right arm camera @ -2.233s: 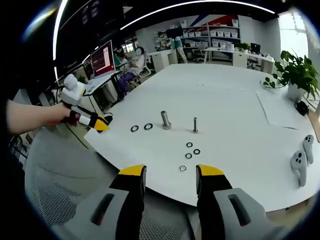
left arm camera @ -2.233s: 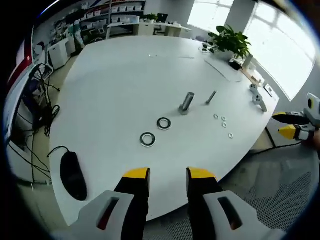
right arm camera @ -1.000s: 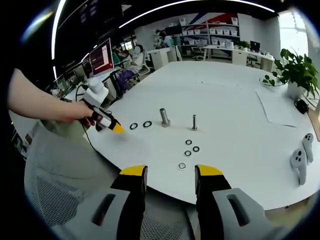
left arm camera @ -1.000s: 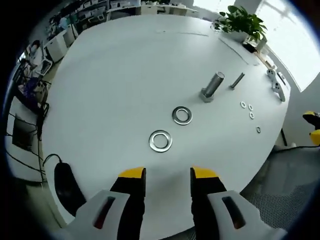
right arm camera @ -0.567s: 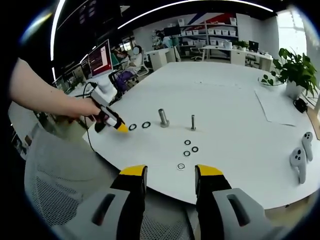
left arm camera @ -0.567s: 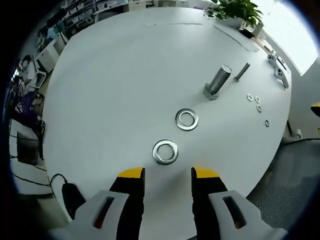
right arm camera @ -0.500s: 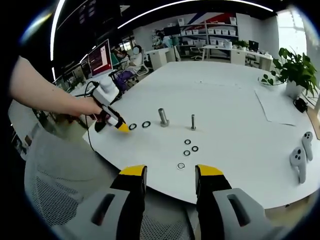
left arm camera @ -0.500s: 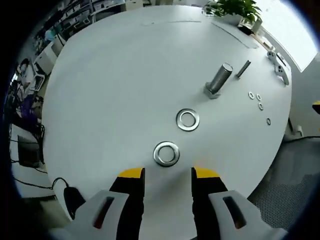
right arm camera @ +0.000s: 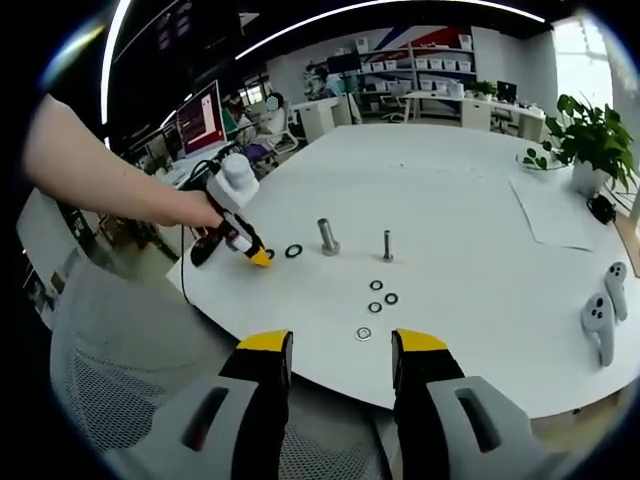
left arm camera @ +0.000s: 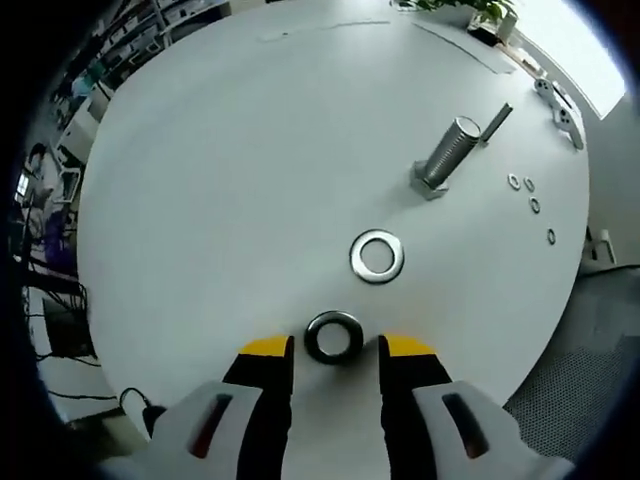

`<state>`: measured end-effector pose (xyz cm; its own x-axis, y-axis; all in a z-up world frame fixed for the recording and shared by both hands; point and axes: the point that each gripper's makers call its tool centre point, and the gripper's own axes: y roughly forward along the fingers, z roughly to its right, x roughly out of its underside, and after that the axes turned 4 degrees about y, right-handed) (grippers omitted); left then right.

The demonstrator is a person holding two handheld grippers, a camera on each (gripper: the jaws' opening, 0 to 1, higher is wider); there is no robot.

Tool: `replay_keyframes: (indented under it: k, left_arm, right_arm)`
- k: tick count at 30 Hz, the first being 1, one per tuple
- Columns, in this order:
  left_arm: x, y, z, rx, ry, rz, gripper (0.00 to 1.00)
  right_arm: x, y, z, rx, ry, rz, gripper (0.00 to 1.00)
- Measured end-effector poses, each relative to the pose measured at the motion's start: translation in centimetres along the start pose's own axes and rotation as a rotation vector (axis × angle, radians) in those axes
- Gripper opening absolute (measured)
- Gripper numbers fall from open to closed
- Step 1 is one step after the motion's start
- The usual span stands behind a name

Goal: Place the washer onto the threaded stud by aligning its center hole with the stud, sliding it down to the base, and recovering from edge contact or off-axis alignment until the washer reaches the visible bottom stop.

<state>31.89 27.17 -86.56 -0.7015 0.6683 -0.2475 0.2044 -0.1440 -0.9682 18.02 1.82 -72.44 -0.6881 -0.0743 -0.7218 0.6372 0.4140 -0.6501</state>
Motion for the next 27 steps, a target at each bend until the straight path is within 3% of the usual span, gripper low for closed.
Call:
replay_keyframes:
  k: [2,6,11,18,27]
  left_arm:
    - [0.1,-0.2,0.5,0.002,-0.05,-0.016,0.3]
    - [0.2,-0.3,0.4,0.003,-0.064,-0.033,0.3]
    - [0.1,-0.3,-0.1,0.02,-0.017,-0.111,0.25]
    - [0.0,0.1,-0.2,0.023,0.011,-0.171,0.21]
    - [0.0,0.1,-0.3,0.023,-0.009,-0.156,0.2]
  right_arm:
    - [0.0,0.0,-0.1,-0.003,-0.002,-0.003,0.42]
    - [0.0,0.0,-0.2,-0.009,-0.002,-0.005,0.42]
    - [-0.1,0.0,-0.2,-0.007,0.011,0.003,0.42]
    - [0.0,0.0,-0.2,-0.007,0.007,0.0,0.42]
    - [-0.1,0.0,-0.1,-0.004,0.011,0.002,0.42]
